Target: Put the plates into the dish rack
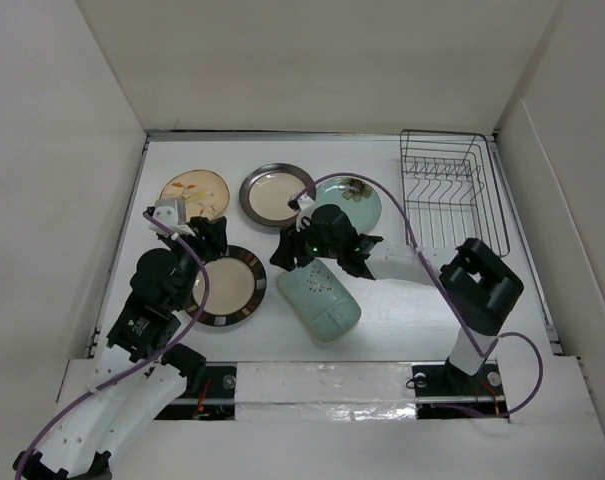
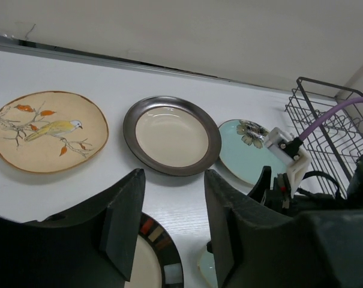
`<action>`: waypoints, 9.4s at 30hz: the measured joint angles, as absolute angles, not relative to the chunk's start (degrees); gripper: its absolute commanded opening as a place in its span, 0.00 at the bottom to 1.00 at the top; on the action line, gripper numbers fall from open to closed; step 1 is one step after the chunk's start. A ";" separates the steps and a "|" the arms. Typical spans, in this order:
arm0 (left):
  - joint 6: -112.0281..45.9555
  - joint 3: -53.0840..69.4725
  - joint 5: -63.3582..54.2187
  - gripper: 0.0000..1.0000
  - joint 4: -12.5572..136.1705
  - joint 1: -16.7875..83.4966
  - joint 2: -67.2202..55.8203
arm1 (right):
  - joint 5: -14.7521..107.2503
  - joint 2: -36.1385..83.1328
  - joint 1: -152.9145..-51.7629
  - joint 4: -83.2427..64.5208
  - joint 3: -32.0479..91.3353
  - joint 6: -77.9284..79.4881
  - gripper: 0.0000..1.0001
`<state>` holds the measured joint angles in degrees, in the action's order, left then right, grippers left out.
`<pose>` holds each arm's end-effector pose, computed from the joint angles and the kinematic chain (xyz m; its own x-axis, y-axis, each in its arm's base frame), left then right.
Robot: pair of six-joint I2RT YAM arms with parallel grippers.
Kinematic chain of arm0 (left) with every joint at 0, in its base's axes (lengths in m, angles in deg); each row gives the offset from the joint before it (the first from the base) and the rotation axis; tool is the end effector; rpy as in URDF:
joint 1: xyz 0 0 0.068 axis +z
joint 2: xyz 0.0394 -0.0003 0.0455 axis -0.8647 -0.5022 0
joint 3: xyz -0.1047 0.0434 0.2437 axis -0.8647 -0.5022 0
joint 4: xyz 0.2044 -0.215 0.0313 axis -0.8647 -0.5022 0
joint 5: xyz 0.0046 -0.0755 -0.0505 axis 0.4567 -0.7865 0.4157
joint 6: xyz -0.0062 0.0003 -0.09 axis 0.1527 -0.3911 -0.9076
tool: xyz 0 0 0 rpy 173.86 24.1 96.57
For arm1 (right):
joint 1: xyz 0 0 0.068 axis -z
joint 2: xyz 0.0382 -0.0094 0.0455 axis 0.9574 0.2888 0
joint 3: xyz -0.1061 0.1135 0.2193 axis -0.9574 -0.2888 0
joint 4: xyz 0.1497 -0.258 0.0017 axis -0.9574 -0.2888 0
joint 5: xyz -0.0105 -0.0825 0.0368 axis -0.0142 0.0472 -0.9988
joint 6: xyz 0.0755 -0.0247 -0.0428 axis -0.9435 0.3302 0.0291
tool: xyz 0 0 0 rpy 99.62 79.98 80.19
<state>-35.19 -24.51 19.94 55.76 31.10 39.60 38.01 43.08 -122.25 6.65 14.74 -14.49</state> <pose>0.2007 -0.0844 0.3635 0.0288 -0.2756 -0.9608 0.2310 0.9370 -0.2619 0.2864 0.3635 0.1696 -0.5866 -0.1240 -0.8003 -0.7219 0.5279 0.4474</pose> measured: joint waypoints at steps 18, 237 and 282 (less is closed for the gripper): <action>-35.19 -24.64 18.63 0.46 55.98 31.10 39.42 | 29.92 61.31 -121.81 6.96 26.37 -18.58 0.65; -36.31 -25.04 13.39 0.39 54.16 21.22 56.67 | 115.87 49.74 -115.30 -31.53 25.67 -82.16 0.00; -36.29 -25.04 14.19 0.39 54.18 21.20 53.30 | 74.10 12.92 -79.43 -3.53 11.64 -30.64 0.00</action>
